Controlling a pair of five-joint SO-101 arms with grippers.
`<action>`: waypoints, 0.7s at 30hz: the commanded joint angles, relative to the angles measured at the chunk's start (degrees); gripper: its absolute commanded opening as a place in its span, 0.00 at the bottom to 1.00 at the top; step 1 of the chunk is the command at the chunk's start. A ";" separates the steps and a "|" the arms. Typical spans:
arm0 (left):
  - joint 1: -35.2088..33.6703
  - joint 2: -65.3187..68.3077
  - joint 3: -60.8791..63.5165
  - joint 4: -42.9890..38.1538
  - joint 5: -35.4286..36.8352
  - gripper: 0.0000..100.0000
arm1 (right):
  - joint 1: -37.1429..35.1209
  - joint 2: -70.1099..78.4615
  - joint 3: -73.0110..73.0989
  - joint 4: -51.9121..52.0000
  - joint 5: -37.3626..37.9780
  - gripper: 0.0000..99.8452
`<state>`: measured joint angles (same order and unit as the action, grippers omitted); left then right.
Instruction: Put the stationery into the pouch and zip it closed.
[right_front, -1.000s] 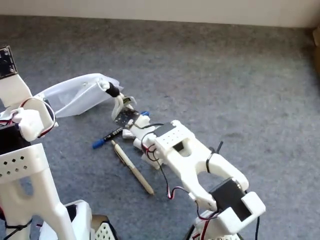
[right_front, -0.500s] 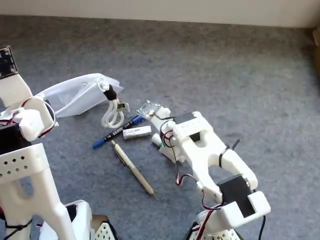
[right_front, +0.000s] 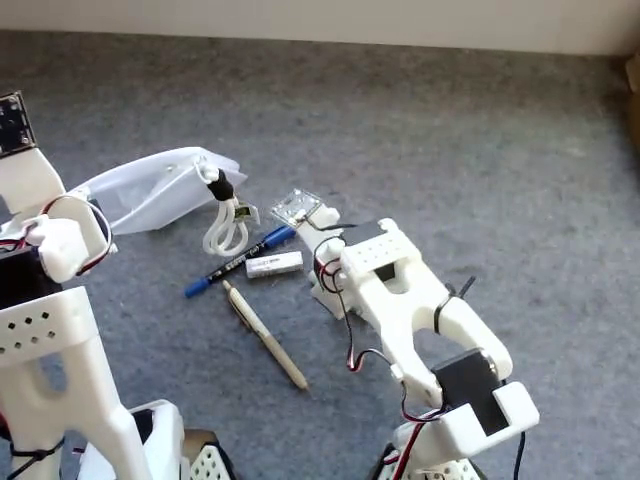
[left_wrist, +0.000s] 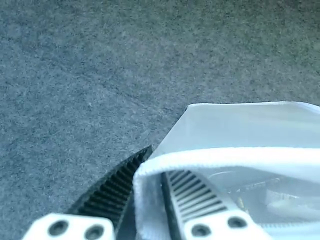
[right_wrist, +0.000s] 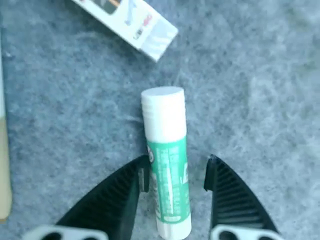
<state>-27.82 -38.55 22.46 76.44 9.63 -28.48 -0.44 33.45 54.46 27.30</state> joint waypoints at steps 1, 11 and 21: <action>1.01 0.66 0.22 -0.79 0.18 0.01 | -0.84 -0.04 -2.68 -2.07 -1.41 0.22; 1.01 0.66 0.22 -0.79 0.18 0.01 | -0.92 0.04 -2.15 -9.27 -1.14 0.13; 1.01 0.66 0.22 -0.79 0.18 0.01 | -1.19 -0.31 0.13 -10.07 -1.14 0.04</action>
<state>-27.82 -38.55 22.46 76.44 9.63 -29.10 -0.18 33.71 45.14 26.51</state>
